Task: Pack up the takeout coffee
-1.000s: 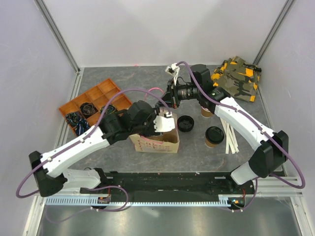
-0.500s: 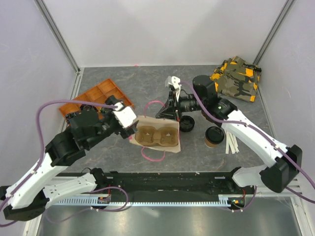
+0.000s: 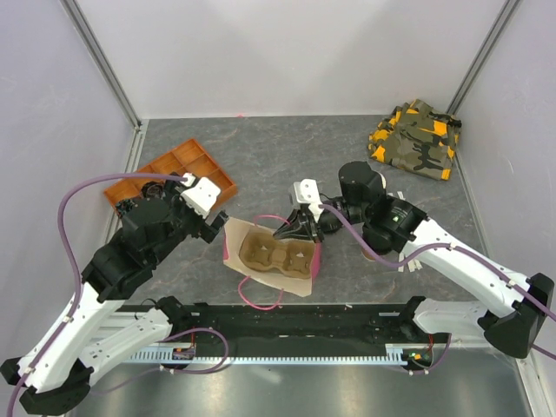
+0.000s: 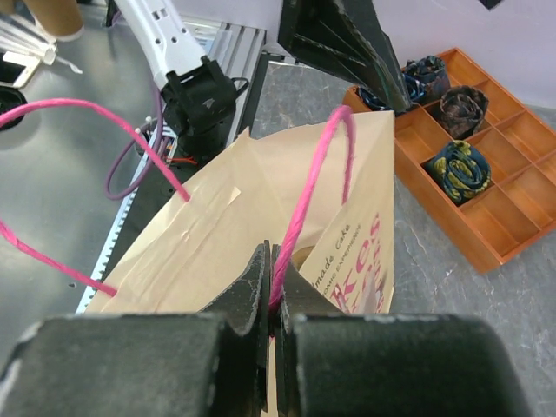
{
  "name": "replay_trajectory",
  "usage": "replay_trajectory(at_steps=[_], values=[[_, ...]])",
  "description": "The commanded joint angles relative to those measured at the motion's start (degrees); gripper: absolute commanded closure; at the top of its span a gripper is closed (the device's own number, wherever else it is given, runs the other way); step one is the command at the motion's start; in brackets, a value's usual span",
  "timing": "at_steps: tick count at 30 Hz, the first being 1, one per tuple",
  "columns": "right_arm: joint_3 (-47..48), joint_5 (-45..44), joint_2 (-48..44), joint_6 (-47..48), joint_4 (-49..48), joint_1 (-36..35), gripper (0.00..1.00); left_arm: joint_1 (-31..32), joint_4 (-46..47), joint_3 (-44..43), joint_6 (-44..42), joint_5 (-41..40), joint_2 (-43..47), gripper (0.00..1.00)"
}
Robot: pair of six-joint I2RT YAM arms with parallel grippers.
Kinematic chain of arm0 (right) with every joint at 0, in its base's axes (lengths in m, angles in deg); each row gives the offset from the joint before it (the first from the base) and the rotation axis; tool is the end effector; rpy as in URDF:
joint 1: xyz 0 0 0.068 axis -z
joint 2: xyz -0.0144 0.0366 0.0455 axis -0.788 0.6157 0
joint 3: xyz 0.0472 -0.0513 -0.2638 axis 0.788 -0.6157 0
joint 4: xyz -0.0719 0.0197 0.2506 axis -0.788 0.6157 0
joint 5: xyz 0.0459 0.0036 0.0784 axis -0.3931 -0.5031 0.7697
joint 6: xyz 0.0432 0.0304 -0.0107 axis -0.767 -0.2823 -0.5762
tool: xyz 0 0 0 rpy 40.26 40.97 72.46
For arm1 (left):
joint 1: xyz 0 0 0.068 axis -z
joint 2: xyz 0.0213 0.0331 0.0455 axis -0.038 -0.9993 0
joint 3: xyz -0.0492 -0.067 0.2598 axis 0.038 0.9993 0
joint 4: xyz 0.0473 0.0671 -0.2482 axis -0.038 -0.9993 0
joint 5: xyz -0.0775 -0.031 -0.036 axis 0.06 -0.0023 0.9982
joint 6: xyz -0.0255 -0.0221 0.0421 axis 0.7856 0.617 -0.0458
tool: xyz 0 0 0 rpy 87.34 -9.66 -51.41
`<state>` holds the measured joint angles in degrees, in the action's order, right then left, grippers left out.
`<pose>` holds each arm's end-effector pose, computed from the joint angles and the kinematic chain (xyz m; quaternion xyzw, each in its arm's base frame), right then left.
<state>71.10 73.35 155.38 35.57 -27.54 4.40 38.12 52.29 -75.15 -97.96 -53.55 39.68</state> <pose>0.1562 0.2100 0.3829 -0.6032 0.4844 0.4519 0.4442 0.1036 -0.0772 0.3979 0.3384 0.7226 -0.0146 0.6025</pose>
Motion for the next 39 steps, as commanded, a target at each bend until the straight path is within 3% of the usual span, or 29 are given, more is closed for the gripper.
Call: replay_trajectory(at_steps=[1,5,11,19,28,35,39], values=[[-1.3,0.4,-1.9,6.3,-0.7,-1.7,1.00,-0.4,0.2,2.6,3.5,0.8,2.1,0.00],[-1.0,0.6,-1.3,7.2,-1.8,-2.6,1.00,-0.7,-1.9,3.1,4.2,2.5,3.0,0.04],[1.4,-1.1,1.1,1.0,-4.1,-2.5,1.00,-0.7,-5.7,0.7,3.2,9.8,4.0,0.10],[6.1,-1.9,4.8,-3.8,-6.1,-1.0,1.00,-2.3,-4.6,-1.3,5.1,8.7,1.6,0.13],[8.3,2.8,8.3,-2.2,-5.9,-0.1,1.00,-4.1,-4.8,-1.9,6.5,9.9,1.5,0.13],[3.8,2.8,4.5,7.3,-2.0,-1.1,1.00,-4.2,-5.6,0.0,5.7,9.9,3.3,0.13],[4.4,2.4,4.8,4.1,-2.3,-1.7,1.00,-4.2,-6.4,-0.9,4.4,14.1,3.6,0.17]])
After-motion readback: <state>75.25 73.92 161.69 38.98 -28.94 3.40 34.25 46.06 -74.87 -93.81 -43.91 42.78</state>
